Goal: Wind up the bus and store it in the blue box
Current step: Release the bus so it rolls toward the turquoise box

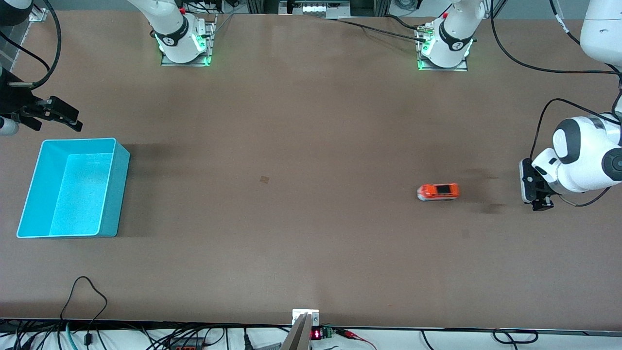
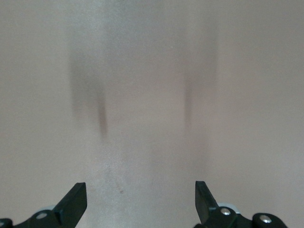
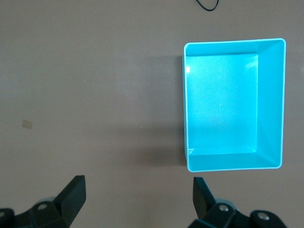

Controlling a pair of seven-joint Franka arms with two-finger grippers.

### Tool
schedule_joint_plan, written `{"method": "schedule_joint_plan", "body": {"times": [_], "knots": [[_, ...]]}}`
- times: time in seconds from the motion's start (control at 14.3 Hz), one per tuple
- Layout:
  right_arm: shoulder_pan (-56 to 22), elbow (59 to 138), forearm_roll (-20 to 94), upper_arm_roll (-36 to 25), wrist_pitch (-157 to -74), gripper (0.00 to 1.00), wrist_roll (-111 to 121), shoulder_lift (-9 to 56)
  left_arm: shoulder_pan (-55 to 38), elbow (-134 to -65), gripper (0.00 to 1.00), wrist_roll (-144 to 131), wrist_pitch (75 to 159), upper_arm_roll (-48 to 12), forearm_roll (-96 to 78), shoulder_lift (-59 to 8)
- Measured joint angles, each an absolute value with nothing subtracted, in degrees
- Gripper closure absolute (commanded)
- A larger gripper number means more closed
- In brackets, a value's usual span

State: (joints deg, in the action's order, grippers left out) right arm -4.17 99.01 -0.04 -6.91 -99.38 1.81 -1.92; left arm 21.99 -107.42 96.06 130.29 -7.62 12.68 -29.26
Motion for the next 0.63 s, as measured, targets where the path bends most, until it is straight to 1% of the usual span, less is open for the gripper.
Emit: {"method": "schedule_joint_plan", "body": {"times": [0.28, 0.63], "knots": [[-4.2, 99.0, 0.0, -7.0, -99.7, 0.0, 1.8, -1.9, 21.4, -107.4, 0.0, 93.9, 128.0, -7.8, 12.7, -28.2], [-4.1, 99.0, 0.0, -7.1, -100.6, 0.0, 1.8, -1.9, 20.8, -107.4, 0.0, 92.9, 127.6, -7.8, 12.7, -27.6]]}}
